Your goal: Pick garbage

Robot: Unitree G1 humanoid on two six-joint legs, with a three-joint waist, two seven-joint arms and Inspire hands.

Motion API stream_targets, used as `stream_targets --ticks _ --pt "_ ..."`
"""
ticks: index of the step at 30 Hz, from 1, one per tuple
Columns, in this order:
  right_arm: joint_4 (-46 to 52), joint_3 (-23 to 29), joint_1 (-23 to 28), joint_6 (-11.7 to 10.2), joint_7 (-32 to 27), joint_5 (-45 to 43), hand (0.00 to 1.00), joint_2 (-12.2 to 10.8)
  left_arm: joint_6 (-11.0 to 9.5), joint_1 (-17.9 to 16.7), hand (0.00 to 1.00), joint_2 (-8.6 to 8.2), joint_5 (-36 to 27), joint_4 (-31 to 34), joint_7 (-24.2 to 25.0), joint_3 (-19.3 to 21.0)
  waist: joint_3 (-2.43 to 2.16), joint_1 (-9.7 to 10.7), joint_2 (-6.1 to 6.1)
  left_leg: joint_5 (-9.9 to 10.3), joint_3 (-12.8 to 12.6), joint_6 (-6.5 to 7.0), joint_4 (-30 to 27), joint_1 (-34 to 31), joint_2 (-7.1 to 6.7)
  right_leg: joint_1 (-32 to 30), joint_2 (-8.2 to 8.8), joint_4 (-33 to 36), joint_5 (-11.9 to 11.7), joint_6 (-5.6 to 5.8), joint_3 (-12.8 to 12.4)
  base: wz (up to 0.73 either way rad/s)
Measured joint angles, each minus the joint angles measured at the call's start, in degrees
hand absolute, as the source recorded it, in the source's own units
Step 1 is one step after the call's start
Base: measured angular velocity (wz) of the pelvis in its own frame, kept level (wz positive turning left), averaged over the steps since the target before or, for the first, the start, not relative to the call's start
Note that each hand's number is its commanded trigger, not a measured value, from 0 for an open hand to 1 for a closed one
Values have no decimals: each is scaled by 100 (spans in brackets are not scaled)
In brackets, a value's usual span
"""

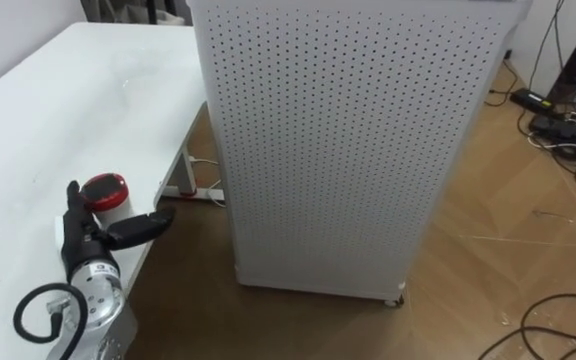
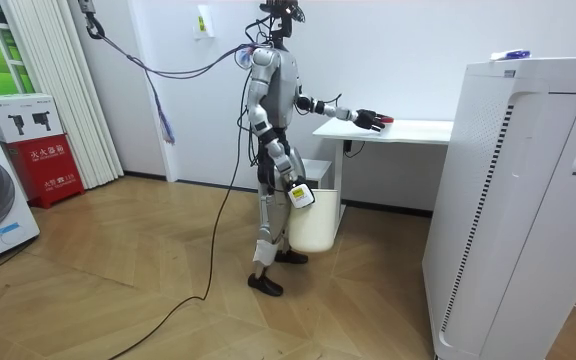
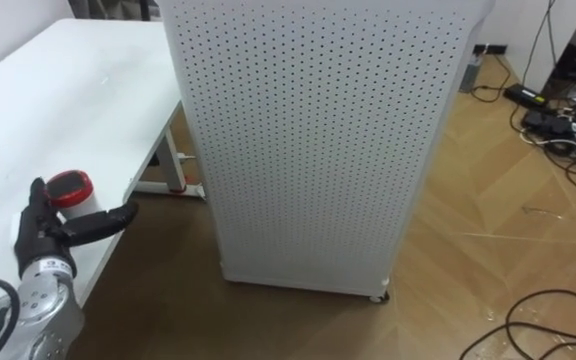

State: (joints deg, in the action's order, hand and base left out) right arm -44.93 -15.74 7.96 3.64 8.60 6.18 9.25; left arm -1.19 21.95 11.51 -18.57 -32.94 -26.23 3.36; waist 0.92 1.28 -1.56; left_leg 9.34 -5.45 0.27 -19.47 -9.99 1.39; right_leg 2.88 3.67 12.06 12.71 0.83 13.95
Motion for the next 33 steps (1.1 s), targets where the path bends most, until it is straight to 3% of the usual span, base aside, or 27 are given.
stream_targets --ticks 3,4,5,6,14,33 --pt "0 -59 -1 0 -37 16 100 -2 1 5 0 69 -1 -43 -32 46 0 -1 1 2 2 3 3 2 -1 -3 -3 1 -3 5 -21 0" --pt "0 -59 -1 0 -38 21 100 -2 1 7 8 76 -1 -51 -47 68 0 -1 2 2 2 3 3 2 -1 -3 -4 1 -3 5 -20 0" --pt "-6 -59 0 0 -39 45 100 -2 0 40 33 88 -4 -128 -67 111 0 -6 2 2 3 3 9 7 0 -3 -6 4 -3 5 -24 0" --pt "-9 -61 0 1 -39 54 100 -2 3 95 100 126 -7 -256 -77 115 0 -9 2 2 4 3 16 10 0 -4 -9 6 -3 5 -41 0" --pt "-9 -106 -7 1 -46 80 100 -2 3 135 100 256 -12 -373 -109 119 -7 3 -14 0 2 6 13 -49 -5 -99 -8 59 -3 5 -146 0" --pt "-10 -113 1 11 -46 269 100 -1 40 152 100 272 -137 -491 -229 110 -21 11 -41 0 -9 6 7 -48 -3 -109 -18 59 -3 5 -267 0"
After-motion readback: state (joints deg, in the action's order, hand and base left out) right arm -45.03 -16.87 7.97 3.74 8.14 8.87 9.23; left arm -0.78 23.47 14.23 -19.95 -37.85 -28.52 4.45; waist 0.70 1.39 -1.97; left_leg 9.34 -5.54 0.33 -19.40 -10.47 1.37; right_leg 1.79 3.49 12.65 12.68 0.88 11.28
